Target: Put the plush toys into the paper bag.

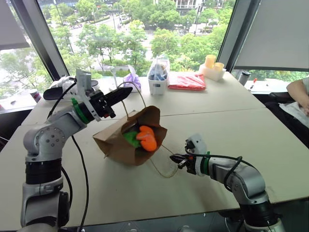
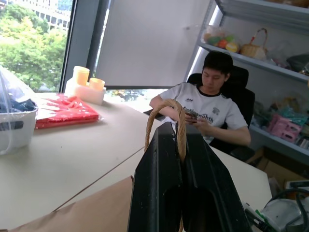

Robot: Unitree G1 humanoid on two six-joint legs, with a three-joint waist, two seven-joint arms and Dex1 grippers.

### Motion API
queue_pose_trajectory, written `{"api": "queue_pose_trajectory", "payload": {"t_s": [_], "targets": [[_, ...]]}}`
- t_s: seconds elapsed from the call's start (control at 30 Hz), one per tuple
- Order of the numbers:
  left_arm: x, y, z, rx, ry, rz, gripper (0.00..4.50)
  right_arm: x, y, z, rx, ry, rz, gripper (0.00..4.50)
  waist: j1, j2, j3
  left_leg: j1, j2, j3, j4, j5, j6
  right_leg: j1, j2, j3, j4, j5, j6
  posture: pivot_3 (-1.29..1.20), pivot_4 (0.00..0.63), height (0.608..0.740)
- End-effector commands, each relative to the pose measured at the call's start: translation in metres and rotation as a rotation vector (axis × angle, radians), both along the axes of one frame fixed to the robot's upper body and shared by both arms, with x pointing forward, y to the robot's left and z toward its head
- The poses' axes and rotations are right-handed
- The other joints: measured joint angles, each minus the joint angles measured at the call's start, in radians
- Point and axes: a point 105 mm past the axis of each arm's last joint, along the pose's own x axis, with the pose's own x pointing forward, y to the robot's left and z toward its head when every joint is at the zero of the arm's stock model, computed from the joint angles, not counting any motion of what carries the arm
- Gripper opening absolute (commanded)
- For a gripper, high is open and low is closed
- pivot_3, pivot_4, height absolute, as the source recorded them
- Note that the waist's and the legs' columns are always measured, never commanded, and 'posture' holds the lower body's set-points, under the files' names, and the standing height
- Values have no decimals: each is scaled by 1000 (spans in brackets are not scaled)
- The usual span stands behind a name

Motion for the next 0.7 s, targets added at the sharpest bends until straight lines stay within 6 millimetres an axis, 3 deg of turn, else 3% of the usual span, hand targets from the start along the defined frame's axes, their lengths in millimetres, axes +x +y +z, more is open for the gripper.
{"api": "queue_pose_trajectory", "payload": {"t_s": [0.03, 0.07, 0.17, 0.2, 0.37, 0.47, 0.7], "targets": [[-7, 7, 16, -15, -74, 27, 0, 1, 0, 32, 59, -89, 6, 78, 0, 0, 0, 0, 0, 0, 0, 0, 0, 0, 0, 0, 0, 0, 0, 0, 150, 740], [-7, 8, 17, -15, -75, 28, 0, 2, 0, 46, 126, -100, -5, 78, 0, 0, 0, 0, 0, 0, 0, 0, 0, 0, 0, 0, 0, 0, 0, 0, 150, 740], [-5, 16, 17, -22, -69, 53, 0, 7, -7, 123, 421, -171, -2, 78, -5, 2, 1, 0, 0, -1, 0, 0, 0, 0, 0, 0, 0, 0, 0, 0, 150, 740], [-4, 18, 18, -25, -68, 61, 0, 5, -8, 138, 453, -183, 18, 78, -3, 3, 2, 0, 0, 0, 0, 0, 0, -1, 0, 1, 0, 0, 0, 0, 150, 740], [-1, 16, 15, -15, -59, 56, 0, 3, -10, 183, 544, -191, 60, 78, 2, 1, 0, 0, 1, -3, -3, 0, 0, -1, 1, -3, 1, 0, -1, 0, 150, 740], [2, 10, 7, -6, -41, 49, 0, 4, -7, 189, 560, -183, 60, 78, 0, 1, 0, -1, 0, -1, -3, 0, 0, -2, 0, -1, 1, 0, -1, 0, 150, 740], [5, -17, -7, 34, -25, 9, 0, 11, -9, 164, 511, -120, -12, 78, -1, 1, 0, -1, 0, -1, -2, 0, 0, -2, 0, -1, 1, 0, -1, 0, 150, 740]]}}
